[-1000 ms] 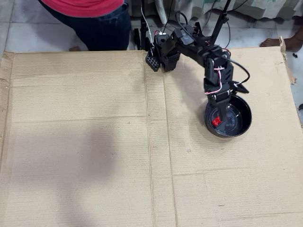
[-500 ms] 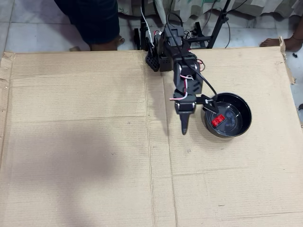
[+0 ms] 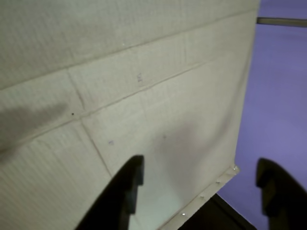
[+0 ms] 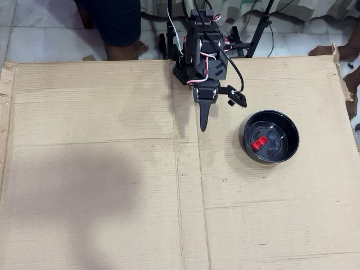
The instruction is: Grasp a lego block and put it in the bin.
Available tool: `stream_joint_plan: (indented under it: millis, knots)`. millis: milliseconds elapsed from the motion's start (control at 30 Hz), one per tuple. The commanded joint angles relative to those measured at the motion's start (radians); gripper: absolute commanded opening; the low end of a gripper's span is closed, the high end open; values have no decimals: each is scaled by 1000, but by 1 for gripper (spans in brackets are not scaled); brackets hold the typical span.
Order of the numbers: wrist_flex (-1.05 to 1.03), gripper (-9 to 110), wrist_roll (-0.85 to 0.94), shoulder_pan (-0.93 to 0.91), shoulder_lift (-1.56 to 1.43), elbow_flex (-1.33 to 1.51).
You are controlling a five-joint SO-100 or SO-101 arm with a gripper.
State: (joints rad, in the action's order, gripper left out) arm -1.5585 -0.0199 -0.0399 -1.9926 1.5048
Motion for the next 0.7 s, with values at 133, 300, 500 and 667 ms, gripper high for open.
stream_joint_plan:
  millis: [133, 300, 500, 667]
  knots:
    - [295, 27, -5, 21, -462, 581]
    - [479, 27, -2, 21, -772, 971]
    - [580, 27, -5, 21, -1057, 1293]
    - [581, 27, -5, 21, -1259, 1459]
